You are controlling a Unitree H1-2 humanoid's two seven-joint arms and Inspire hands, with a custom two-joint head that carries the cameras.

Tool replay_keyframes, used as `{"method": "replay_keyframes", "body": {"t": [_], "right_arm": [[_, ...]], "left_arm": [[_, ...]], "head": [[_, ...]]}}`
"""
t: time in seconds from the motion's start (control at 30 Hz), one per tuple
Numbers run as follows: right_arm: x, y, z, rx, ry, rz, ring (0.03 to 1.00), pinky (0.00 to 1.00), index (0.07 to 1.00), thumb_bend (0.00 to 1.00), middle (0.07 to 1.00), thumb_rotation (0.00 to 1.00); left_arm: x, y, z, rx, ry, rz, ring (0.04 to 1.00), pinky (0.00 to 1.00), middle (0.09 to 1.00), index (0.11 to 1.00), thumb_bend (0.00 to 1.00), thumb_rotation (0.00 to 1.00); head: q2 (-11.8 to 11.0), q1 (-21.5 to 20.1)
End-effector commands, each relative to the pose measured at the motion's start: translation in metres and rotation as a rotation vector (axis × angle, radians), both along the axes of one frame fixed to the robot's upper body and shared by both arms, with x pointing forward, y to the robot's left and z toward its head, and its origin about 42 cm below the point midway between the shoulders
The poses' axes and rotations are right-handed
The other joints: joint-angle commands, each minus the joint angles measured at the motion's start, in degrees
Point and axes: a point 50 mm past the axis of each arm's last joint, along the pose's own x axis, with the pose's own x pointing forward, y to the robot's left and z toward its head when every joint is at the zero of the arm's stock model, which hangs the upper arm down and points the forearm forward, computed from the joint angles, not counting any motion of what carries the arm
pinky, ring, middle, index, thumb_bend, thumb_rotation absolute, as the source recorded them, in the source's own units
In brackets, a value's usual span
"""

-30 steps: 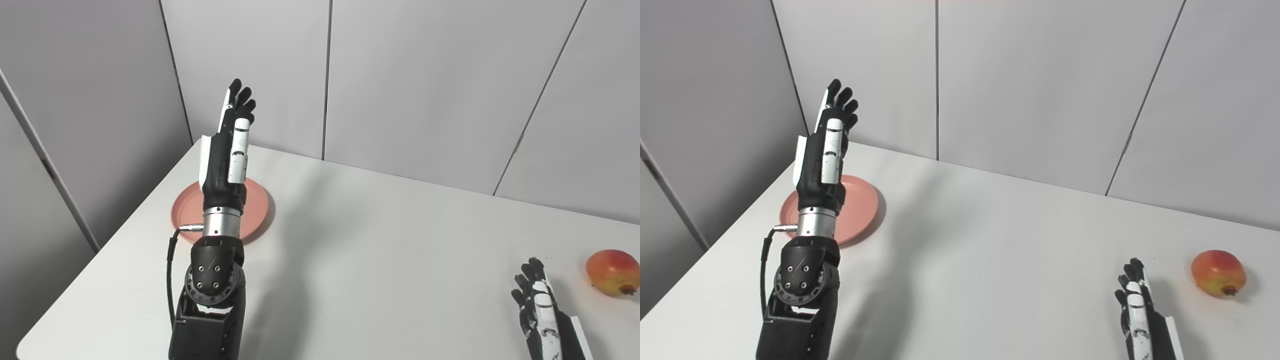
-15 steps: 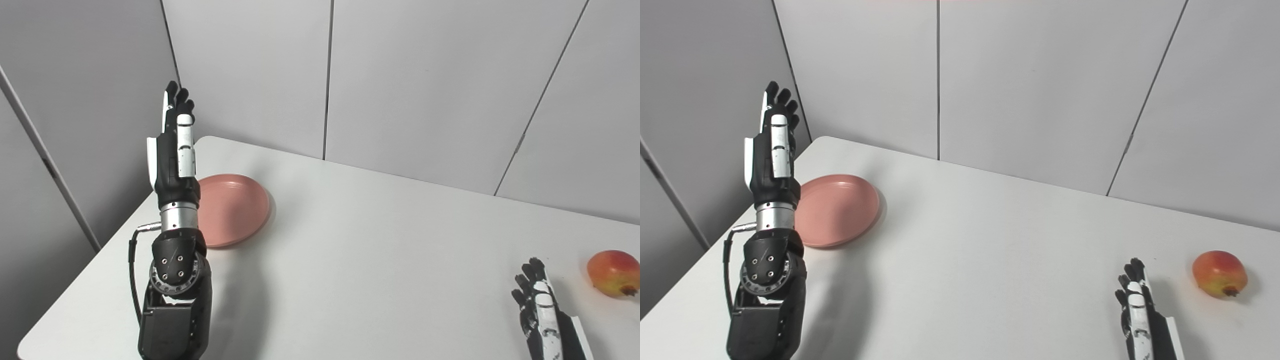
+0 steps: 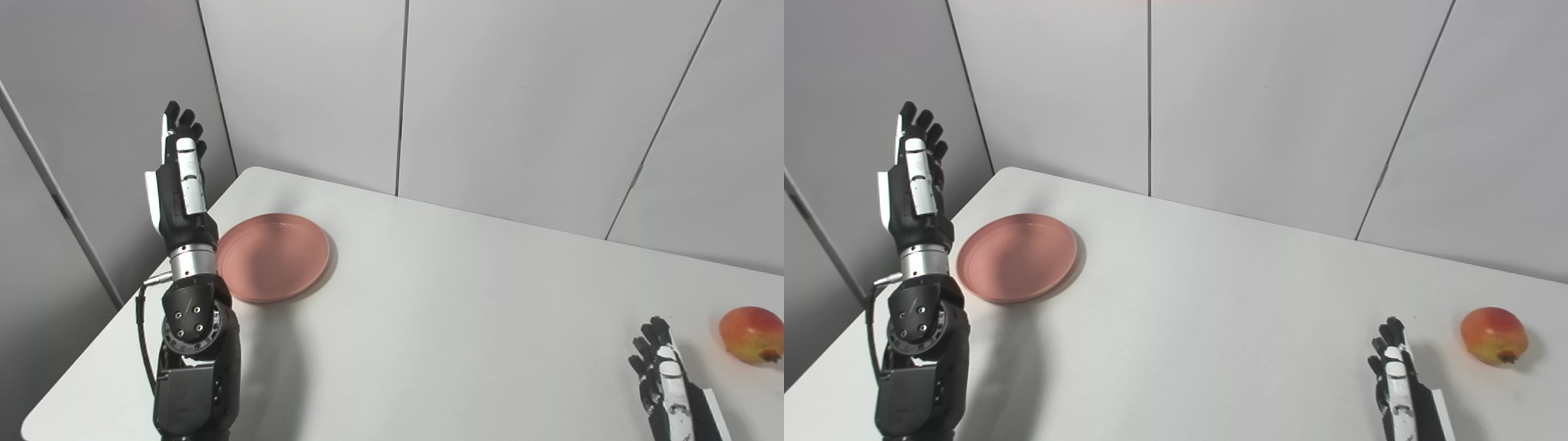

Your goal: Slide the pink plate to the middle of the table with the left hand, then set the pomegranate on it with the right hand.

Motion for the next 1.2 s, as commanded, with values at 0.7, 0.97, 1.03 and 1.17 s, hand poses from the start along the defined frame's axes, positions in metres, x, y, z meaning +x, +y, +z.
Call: {"method": "replay_keyframes", "body": {"t": [0.7, 0.97, 1.03, 1.17], "right_arm": [[0.003, -0.002, 0.017, 0.013, -0.066, -0.004, 1.000, 1.00, 1.000, 0.09, 1.000, 1.00], [0.002, -0.002, 0.018, 0.015, -0.066, -0.003, 1.000, 1.00, 1.000, 0.09, 1.000, 1.00], [0.002, -0.002, 0.019, 0.014, -0.068, -0.002, 1.000, 1.00, 1.000, 0.08, 1.000, 1.00], [0.002, -0.002, 0.018, 0.018, -0.075, 0.000, 1.000, 1.00, 1.000, 0.08, 1.000, 1.00]], "left_arm": [[-0.008, 0.031, -0.029, -0.086, 0.014, 0.026, 0.965, 0.98, 0.964, 0.939, 0.43, 1.00], [-0.003, 0.037, -0.043, -0.108, 0.059, 0.034, 0.952, 0.97, 0.962, 0.939, 0.41, 1.00], [-0.002, 0.040, -0.049, -0.113, 0.073, 0.034, 0.951, 0.96, 0.960, 0.934, 0.42, 1.00], [0.000, 0.044, -0.057, -0.131, 0.093, 0.035, 0.952, 0.95, 0.959, 0.937, 0.41, 1.00]], "head": [[-0.9, 0.7], [-0.7, 1.0], [-0.7, 1.0], [-0.7, 1.0]]}}
